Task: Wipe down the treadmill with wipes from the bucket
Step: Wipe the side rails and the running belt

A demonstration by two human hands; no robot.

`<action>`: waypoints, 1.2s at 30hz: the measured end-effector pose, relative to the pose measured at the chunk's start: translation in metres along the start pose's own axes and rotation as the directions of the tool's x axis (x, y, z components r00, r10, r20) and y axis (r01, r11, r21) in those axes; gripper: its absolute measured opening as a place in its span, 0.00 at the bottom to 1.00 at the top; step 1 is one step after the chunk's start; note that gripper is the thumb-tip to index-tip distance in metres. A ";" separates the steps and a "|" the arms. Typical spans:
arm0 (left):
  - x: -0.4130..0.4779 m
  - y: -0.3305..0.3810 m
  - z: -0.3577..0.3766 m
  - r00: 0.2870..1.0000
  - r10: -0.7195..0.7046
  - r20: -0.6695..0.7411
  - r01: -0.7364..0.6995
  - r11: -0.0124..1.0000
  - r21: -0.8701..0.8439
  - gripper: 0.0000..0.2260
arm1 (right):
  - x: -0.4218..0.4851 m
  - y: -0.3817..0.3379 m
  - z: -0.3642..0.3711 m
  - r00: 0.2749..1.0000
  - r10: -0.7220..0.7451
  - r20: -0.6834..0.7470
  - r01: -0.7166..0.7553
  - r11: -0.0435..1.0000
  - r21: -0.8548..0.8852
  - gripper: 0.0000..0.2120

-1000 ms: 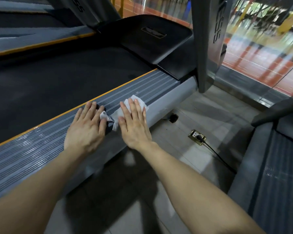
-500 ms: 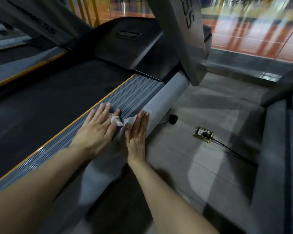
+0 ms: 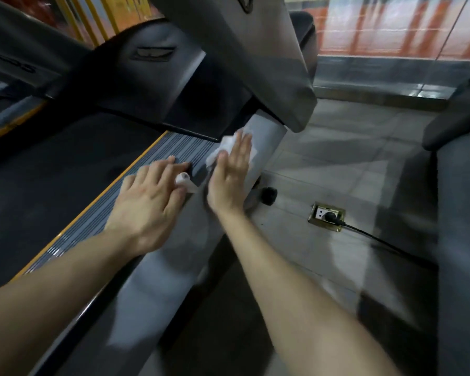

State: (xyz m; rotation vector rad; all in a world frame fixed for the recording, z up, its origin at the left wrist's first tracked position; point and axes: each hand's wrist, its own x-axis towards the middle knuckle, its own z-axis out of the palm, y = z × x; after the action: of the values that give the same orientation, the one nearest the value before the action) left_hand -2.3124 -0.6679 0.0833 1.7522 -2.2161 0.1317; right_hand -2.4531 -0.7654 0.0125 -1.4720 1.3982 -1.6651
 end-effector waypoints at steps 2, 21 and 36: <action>0.021 0.013 0.005 0.995 -0.060 -0.078 0.062 0.998 0.018 0.22 | -0.031 0.013 0.005 0.976 -0.211 0.049 0.214 0.975 -0.060 0.31; 0.044 0.012 0.018 0.988 -0.140 0.059 0.136 0.988 0.075 0.41 | 0.111 0.089 -0.017 0.921 0.385 0.066 -0.389 0.885 0.258 0.37; 0.045 0.008 0.020 0.992 -0.119 0.053 0.114 0.990 0.082 0.42 | 0.128 0.119 -0.016 0.878 0.476 0.056 -0.460 0.804 0.376 0.42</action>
State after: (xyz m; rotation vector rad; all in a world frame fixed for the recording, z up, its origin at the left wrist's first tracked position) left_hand -2.3331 -0.7131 0.0784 1.9460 -2.1687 0.1457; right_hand -2.5330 -0.9117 -0.0422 -0.7929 1.2390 -1.5314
